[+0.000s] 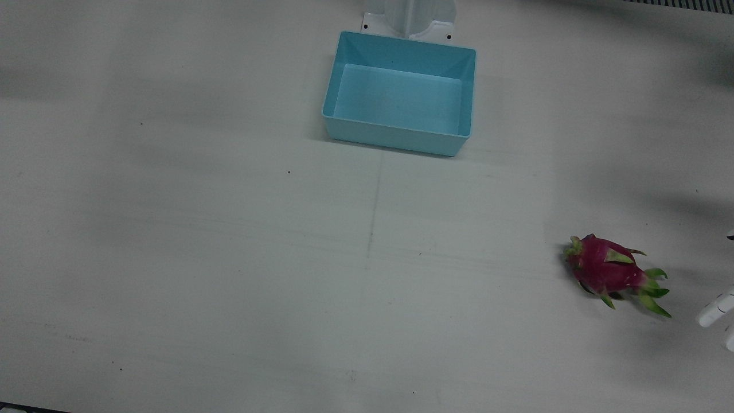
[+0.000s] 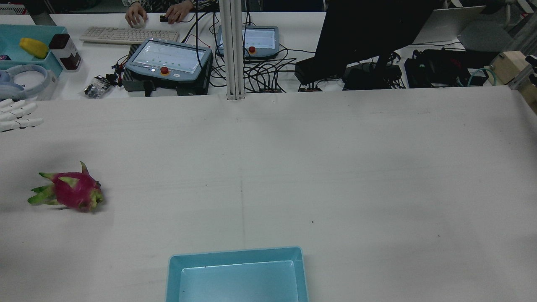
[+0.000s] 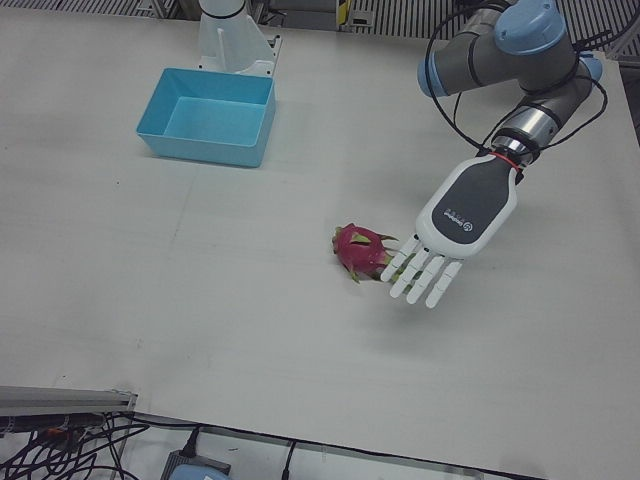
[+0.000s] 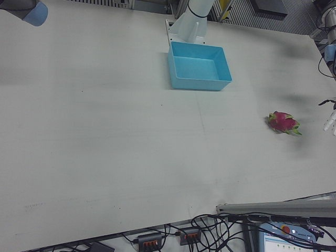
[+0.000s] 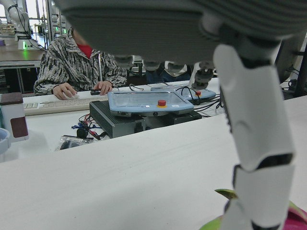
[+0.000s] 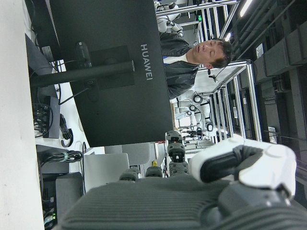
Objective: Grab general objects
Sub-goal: 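Move the left hand down toward the pink dragon fruit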
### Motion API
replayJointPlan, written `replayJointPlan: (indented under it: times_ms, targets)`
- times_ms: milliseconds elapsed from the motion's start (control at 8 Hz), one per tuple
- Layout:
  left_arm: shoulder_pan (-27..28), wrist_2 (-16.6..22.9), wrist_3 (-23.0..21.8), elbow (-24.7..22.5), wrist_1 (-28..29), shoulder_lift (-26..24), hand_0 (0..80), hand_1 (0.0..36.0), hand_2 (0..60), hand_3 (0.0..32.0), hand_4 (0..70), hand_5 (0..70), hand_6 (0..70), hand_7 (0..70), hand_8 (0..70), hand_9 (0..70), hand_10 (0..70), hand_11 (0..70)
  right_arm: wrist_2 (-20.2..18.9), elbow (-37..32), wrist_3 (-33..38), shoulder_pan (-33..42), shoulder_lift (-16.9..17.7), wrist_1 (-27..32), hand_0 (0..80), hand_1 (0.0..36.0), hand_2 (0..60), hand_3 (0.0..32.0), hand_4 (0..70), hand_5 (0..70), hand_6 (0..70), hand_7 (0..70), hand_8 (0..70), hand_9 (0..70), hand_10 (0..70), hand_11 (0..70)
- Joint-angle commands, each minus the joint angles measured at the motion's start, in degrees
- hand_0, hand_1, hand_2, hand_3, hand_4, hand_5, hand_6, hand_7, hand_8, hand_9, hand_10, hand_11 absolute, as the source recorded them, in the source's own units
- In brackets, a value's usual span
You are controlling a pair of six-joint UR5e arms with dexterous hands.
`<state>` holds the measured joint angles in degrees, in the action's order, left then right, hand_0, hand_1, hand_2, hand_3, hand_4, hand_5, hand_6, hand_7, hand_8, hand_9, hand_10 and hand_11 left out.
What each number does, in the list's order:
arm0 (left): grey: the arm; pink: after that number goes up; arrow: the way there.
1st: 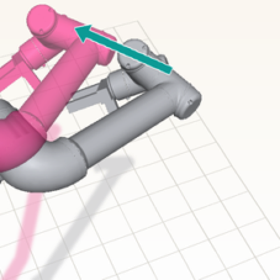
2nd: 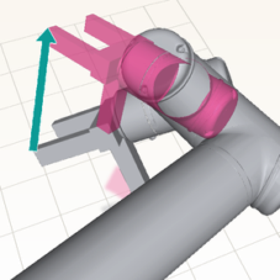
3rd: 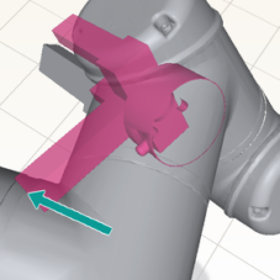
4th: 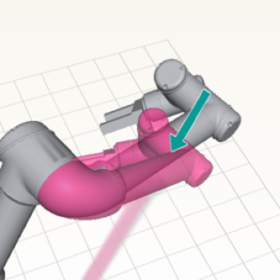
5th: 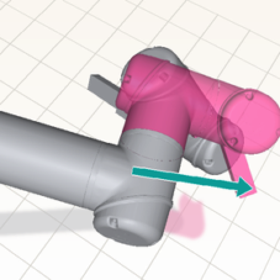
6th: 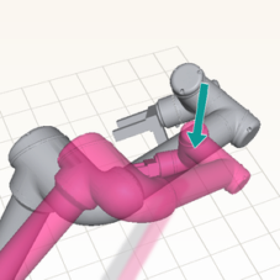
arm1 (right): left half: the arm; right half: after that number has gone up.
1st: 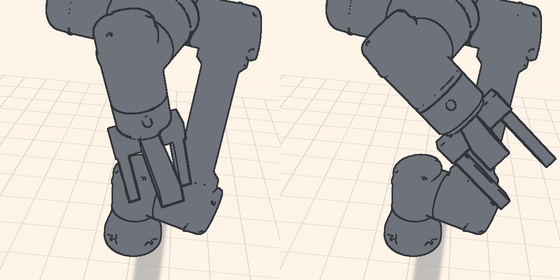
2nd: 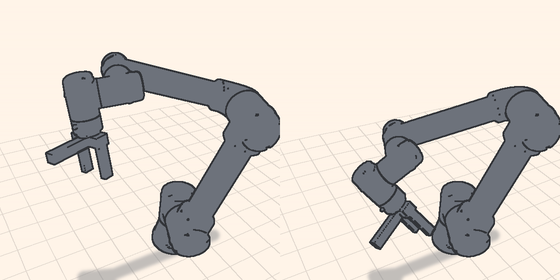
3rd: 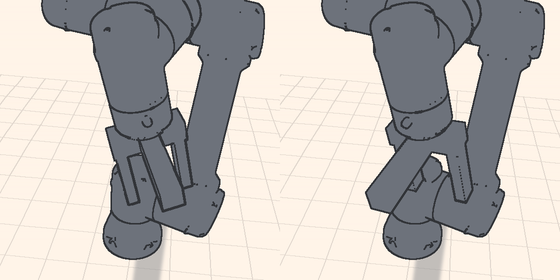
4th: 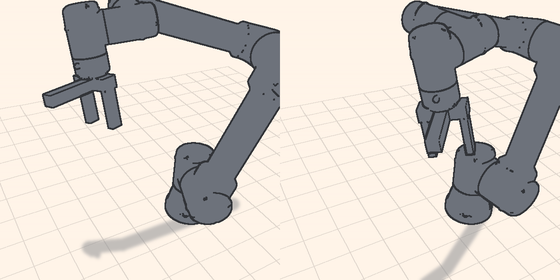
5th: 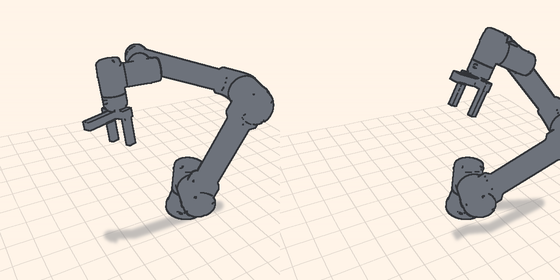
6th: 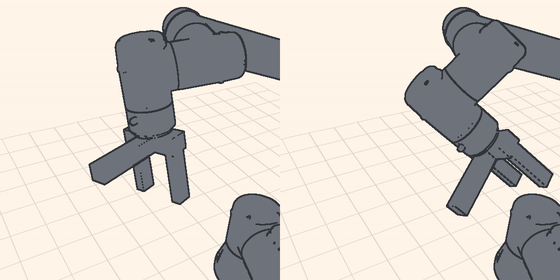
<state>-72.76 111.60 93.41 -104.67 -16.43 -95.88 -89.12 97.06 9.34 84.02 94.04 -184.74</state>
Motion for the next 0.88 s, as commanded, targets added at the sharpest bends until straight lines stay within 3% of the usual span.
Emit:
replayJointPlan:
  times_ms: [0, 125, 250, 375, 500, 625, 750]
  targets:
    - [2.3, -3.2, 1.7, -0.1, -1.0, 0.1, 52.1, 23.1, 20.4, 5.0, 0.0, 5.1, 0.0, 0.0, 0.0, 0.0, 0.0, 0.0, 0.0, 0.0, 0.1, 0.0, 0.0, 0.0, 0.0, 0.0, 0.0, 0.0, 0.0, 0.0, 0.0, 0.0, 0.0, 0.0, 0.0, 0.0]
    - [6.1, -7.5, 1.9, 0.0, -1.5, 0.1, 49.3, 18.1, 13.2, 4.6, 0.0, 7.5, 0.0, 0.0, 0.0, 0.0, 0.0, 0.0, 0.0, 0.0, 0.0, 0.0, 0.0, 0.0, 0.0, 0.0, 0.0, 0.0, 0.0, 0.0, 0.0, 0.0, 0.0, 0.0, 0.0, 0.0]
    - [12.3, -14.2, 1.8, -0.1, -3.1, 0.0, 51.1, 25.0, 33.2, 3.8, 0.0, 11.0, 0.0, 0.0, 0.0, 0.0, 0.0, 0.0, 0.0, -0.1, 0.0, -0.1, 0.0, 0.0, 0.0, 0.0, 0.0, 0.0, 0.0, 0.0, 0.0, 0.0, 0.0, 0.0, 0.0, 0.0]
    - [14.6, -16.6, 1.7, -0.8, -4.2, -0.1, 54.1, 31.1, 46.0, 5.6, 0.0, 12.1, 0.0, 0.0, 0.0, 0.0, 0.0, 0.0, 0.0, -0.3, 0.0, 0.0, 0.0, 0.1, 0.0, 0.0, 0.0, 0.0, 0.0, 0.0, 0.0, 0.0, 0.0, 0.0, 0.0, 0.0]
    - [14.5, -16.3, 1.6, -1.8, -5.6, -0.4, 56.8, 35.1, 52.9, 8.0, 0.0, 9.9, 0.0, 0.0, 0.0, 0.0, 0.0, 0.0, 0.1, -0.3, 0.1, 0.1, 0.0, 0.1, 0.0, 0.0, 0.0, 0.0, 0.0, 0.0, 0.0, 0.0, 0.0, 0.0, 0.0, 0.0]
    - [14.4, -16.2, 1.5, -4.0, -8.0, -0.5, 57.1, 35.9, 55.0, 7.4, 0.0, 10.5, 0.0, 0.0, 0.0, 0.0, 0.0, 0.0, 0.0, -0.3, 0.0, 0.1, 0.0, 0.1, 0.0, 0.0, 0.0, 0.0, 0.0, 0.0, 0.0, 0.0, 0.0, 0.0, 0.0, 0.0]
    - [14.4, -16.2, 1.5, -6.7, -12.2, -1.8, 52.0, 30.5, 48.4, 6.8, 0.0, 2.0, 0.0, 0.0, 0.0, 0.0, 0.0, 0.0, 0.0, -0.4, 0.1, 0.0, 0.0, 0.1, 0.0, 0.0, 0.0, 0.0, 0.0, 0.0, 0.0, 0.0, 0.0, 0.0, 0.0, 0.0]
